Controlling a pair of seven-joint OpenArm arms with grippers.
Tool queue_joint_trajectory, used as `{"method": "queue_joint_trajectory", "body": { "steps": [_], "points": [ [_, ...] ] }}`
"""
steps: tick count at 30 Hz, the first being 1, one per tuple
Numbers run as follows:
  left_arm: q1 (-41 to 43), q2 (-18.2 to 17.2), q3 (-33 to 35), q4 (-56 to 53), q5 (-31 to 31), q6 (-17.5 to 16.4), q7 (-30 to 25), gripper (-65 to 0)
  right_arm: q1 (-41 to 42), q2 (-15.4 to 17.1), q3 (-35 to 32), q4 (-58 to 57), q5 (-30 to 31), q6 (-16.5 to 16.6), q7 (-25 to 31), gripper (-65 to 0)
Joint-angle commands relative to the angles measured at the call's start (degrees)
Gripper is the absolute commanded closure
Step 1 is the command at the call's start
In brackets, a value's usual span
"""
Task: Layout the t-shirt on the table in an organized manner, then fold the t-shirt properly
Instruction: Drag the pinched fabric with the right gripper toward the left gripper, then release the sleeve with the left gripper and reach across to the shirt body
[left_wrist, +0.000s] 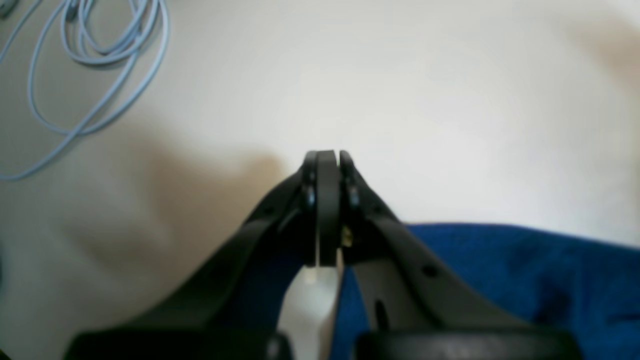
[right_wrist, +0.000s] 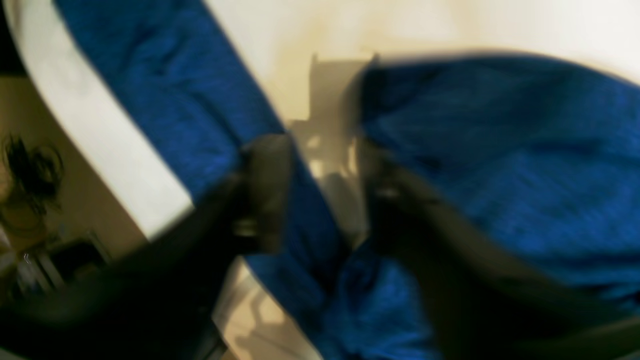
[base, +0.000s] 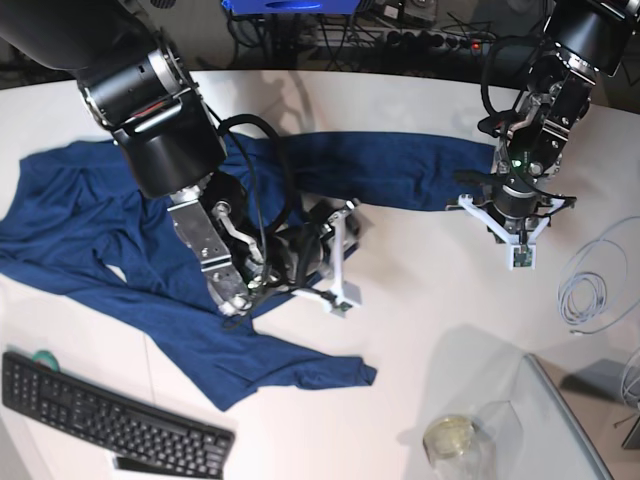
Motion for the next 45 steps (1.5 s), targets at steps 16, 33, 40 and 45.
{"method": "queue_joint_trajectory", "body": {
  "steps": [16, 33, 40, 45],
  "points": [
    [12.4, -3.4, 0.2, 11.3, 1.0, 0.4, -0.9, -16.9, -18.0, 20.3, 28.5, 36.3, 1.9, -4.8, -3.2, -40.5],
    [5.4, 1.1, 12.7, -3.1, 1.1, 0.4, -1.0, -43.9, -27.5, 23.3, 46.4, 36.7, 2.0, -4.6, -1.2, -41.1],
    [5.0, 1.5, 12.3, -2.6, 0.7, 0.4, -0.9, 0.0, -28.5, 23.3, 46.5, 36.7, 2.0, -4.6, -1.2, -41.0],
    [5.3, 0.3, 12.3, 4.1, 0.7, 0.4, 0.0, 0.0, -28.6, 23.4, 46.7, 36.6, 1.7, -4.6, -1.2, -40.7]
  ]
}}
